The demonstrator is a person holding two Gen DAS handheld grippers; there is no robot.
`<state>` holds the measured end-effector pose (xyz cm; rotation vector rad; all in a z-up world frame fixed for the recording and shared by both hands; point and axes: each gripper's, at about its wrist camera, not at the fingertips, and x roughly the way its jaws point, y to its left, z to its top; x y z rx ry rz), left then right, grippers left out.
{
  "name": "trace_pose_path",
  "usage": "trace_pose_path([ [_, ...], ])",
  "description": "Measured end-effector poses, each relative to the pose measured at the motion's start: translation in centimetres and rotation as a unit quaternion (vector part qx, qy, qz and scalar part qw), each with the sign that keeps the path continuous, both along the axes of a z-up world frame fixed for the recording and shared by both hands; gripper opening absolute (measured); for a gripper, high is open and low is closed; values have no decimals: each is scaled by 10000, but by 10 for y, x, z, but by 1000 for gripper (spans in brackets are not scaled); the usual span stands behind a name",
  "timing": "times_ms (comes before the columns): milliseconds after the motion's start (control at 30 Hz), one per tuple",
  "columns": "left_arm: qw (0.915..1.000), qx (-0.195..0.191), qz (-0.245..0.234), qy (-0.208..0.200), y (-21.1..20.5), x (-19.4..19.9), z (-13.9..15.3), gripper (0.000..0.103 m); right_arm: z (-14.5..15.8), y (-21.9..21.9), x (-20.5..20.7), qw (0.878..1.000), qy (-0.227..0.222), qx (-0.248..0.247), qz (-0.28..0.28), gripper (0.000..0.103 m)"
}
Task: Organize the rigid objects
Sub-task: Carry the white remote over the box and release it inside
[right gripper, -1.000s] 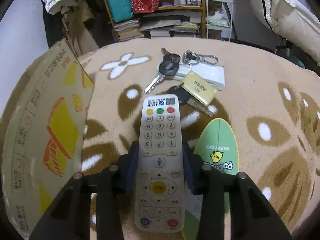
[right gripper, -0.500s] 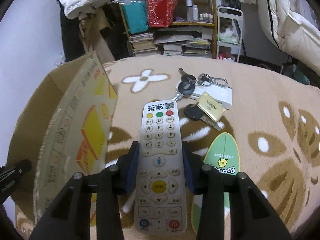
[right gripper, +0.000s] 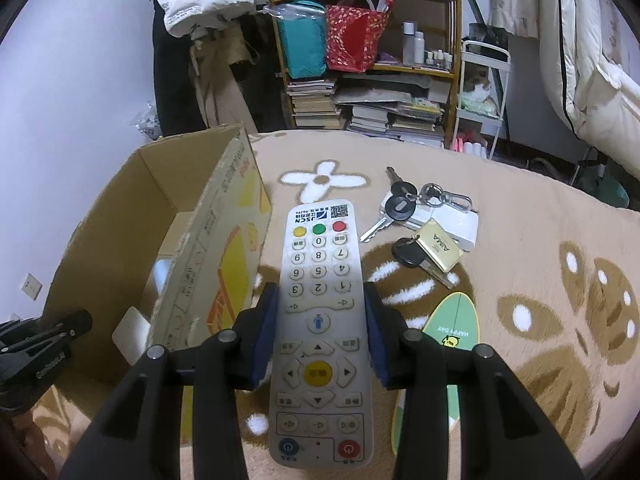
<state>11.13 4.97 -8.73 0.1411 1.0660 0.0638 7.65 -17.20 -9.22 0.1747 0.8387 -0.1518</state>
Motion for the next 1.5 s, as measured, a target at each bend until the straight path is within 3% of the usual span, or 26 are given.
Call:
trace_pose_path([
  [333, 10000, -23, -6, -7, 0, 0, 1, 21, 18, 1, -6, 9998, -195, 19, 56, 43],
  [667, 10000, -1, -6, -12, -2, 1, 2, 21, 57, 18, -6, 9974, -646, 11, 320, 43],
  [967, 10000, -3, 7, 16, -2, 2, -2, 19, 80, 45, 3, 9937, -922, 368, 516, 43],
  [1200, 9999, -115, 4, 51, 1, 4, -4, 17, 82, 62, 9, 9914, -919, 614, 698, 43],
  [1500, 9999, -150, 3, 54, 3, 3, -5, 17, 63, 71, 16, 9909, -645, 905, 765, 43],
])
